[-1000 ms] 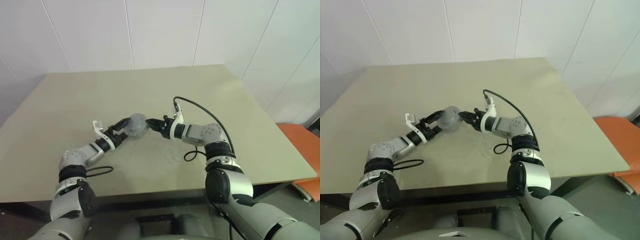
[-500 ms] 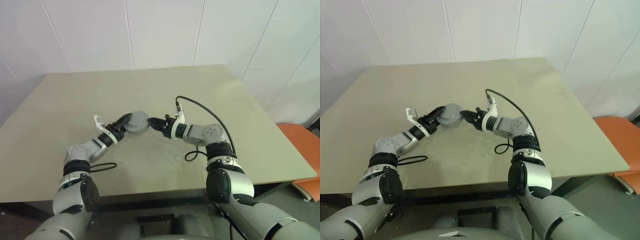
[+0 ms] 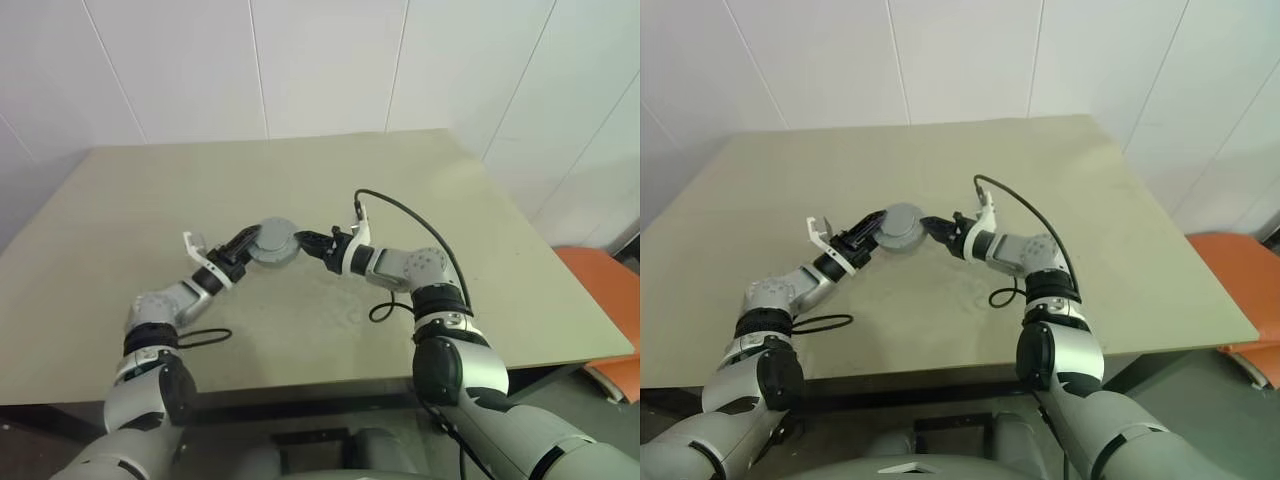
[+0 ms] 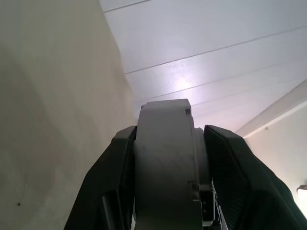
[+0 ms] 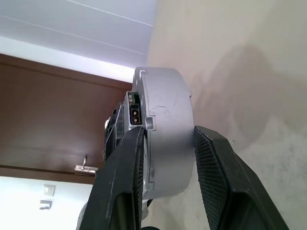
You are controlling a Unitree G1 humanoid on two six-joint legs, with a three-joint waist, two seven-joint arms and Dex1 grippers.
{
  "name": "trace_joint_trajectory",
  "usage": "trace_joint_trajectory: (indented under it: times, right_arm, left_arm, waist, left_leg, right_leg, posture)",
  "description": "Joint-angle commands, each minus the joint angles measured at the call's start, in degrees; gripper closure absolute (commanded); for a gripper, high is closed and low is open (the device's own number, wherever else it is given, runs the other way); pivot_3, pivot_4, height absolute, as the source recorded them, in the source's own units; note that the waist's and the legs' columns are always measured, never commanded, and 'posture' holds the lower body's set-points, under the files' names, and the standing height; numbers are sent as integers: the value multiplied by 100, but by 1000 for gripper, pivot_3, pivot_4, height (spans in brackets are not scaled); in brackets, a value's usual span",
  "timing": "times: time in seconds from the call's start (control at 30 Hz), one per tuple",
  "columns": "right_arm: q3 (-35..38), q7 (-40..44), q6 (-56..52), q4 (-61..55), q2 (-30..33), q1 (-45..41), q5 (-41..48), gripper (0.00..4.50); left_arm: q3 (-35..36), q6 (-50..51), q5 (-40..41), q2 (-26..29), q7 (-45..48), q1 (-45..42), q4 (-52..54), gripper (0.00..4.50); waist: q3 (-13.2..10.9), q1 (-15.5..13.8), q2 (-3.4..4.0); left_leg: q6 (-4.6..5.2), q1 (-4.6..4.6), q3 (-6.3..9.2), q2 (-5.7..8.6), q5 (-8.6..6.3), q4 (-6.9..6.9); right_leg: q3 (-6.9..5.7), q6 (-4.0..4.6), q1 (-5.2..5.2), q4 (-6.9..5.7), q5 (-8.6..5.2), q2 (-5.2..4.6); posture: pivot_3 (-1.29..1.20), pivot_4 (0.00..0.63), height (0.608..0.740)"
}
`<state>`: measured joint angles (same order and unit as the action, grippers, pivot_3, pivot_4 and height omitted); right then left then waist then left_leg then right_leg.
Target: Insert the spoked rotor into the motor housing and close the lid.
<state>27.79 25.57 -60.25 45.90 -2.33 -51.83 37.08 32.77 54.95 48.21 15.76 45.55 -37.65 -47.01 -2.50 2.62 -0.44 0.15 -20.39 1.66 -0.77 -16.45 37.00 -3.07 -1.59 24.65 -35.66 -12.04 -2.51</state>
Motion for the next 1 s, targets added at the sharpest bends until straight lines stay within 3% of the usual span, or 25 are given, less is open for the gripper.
trace_joint_trajectory:
  times: [0.03,0.17,0.6,1.0]
  right_arm:
    - [-157,0,157,47,-142,-327,54,3120]
    - [-177,10,174,70,-127,-329,72,3120]
    - [-194,2,223,123,-126,-362,81,3120]
    - [-101,45,418,186,-50,-425,182,3120]
  left_arm:
    - [-719,624,51,-147,572,4,777,2687]
    - [-1026,660,-83,-24,921,138,1033,3236]
    - [-998,113,-534,99,679,-140,235,3236]
    - [-713,-125,-418,58,509,-214,-15,3236]
  waist:
    - [0,-3,1]
    - [-1,-11,1]
    - [-9,13,1]
    - [-11,-9,0]
  left_leg:
    - [0,0,0,0,0,0]
    - [0,1,0,2,0,2]
    - [0,10,1,1,0,8]
    - [0,4,0,6,0,13]
  right_leg:
    - [0,0,0,0,0,0]
    - [2,0,-1,-2,0,-3]
    - [5,-14,0,-22,-11,3]
    - [6,0,0,-22,-1,-8]
  posture:
    - [0,0,740]
    - [0,0,740]
    - [0,0,740]
    - [0,0,740]
